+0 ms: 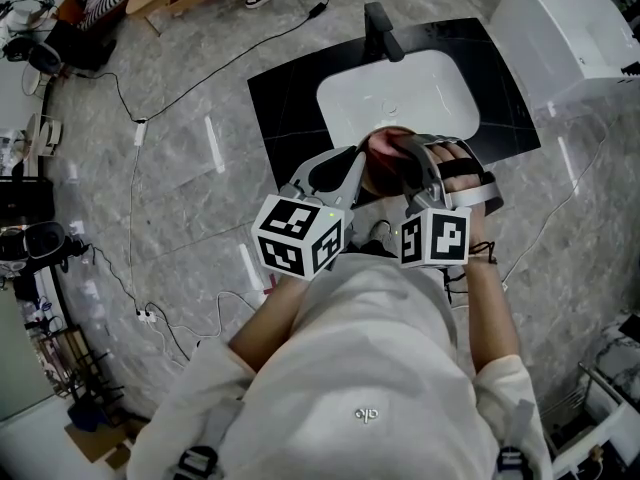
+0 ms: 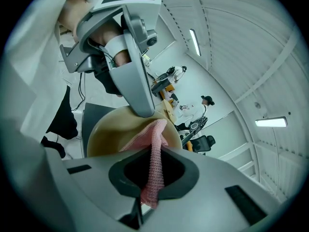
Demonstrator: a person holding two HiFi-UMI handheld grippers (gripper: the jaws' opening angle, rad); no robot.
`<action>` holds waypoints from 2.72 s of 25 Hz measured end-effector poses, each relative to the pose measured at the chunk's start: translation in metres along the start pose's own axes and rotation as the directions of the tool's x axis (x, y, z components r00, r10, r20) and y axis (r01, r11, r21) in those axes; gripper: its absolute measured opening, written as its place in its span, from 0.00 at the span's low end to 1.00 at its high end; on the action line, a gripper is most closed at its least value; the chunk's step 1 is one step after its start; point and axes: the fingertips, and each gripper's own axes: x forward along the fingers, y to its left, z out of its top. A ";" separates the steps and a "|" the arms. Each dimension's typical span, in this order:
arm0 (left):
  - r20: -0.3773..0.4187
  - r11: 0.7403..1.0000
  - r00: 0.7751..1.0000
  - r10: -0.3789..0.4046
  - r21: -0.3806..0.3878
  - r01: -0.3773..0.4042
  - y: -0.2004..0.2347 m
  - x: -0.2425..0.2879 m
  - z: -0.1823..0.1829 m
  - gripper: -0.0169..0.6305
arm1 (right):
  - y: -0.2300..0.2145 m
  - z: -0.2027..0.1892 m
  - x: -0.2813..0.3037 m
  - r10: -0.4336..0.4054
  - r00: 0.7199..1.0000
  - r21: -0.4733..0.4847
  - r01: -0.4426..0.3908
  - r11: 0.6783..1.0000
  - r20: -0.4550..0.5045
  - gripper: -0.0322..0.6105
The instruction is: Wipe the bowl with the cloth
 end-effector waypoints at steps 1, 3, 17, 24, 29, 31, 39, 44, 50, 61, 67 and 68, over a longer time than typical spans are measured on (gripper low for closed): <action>0.003 1.000 1.000 0.000 0.000 0.000 0.000 -0.001 0.001 0.07 | 0.001 0.000 0.000 0.001 1.000 0.000 -0.001 1.000 -0.001 0.07; 0.014 1.000 1.000 -0.003 0.000 0.003 -0.001 -0.002 0.004 0.07 | 0.003 0.000 0.001 0.008 1.000 0.001 -0.008 1.000 -0.003 0.07; 0.016 1.000 1.000 -0.017 0.010 0.017 -0.005 0.000 0.006 0.07 | 0.032 -0.005 0.007 0.124 0.991 -0.024 -0.125 0.992 -0.040 0.07; 0.021 1.000 1.000 -0.020 -0.003 0.020 -0.002 0.002 0.008 0.07 | 0.045 0.006 0.008 0.229 0.973 -0.039 -0.228 0.973 0.028 0.07; 0.031 1.000 0.999 -0.019 -0.009 0.019 -0.002 0.001 0.011 0.08 | 0.046 0.012 0.009 0.230 0.973 -0.058 -0.228 0.972 0.034 0.07; 0.033 1.000 0.999 -0.019 -0.013 0.019 -0.001 0.001 0.011 0.08 | 0.044 0.014 0.010 0.224 0.974 -0.059 -0.221 0.973 0.040 0.07; 0.034 0.999 0.999 -0.032 -0.015 0.033 -0.006 0.002 0.011 0.08 | 0.030 0.024 0.013 0.142 0.988 -0.046 -0.140 0.989 0.062 0.07; 0.028 0.999 0.999 -0.040 -0.014 0.040 -0.007 0.002 0.008 0.08 | 0.018 0.020 0.016 0.070 0.997 -0.049 -0.068 0.996 0.035 0.07; 0.010 0.999 0.999 -0.035 -0.010 0.035 -0.008 0.002 0.003 0.08 | 0.013 0.007 0.017 0.028 0.999 -0.120 -0.031 0.992 -0.022 0.07; -0.004 0.999 1.000 -0.025 -0.032 0.025 -0.004 0.002 -0.005 0.08 | 0.038 0.000 0.017 0.144 0.989 -0.131 -0.146 0.981 -0.027 0.07; -0.014 0.998 1.000 -0.004 -0.069 0.003 0.005 -0.002 -0.014 0.08 | 0.068 0.003 0.015 0.283 0.959 -0.140 -0.284 0.948 -0.031 0.07; -0.015 0.997 1.000 0.003 -0.072 -0.004 0.007 -0.003 -0.015 0.08 | 0.074 0.005 0.015 0.304 0.952 -0.139 -0.305 0.942 -0.029 0.07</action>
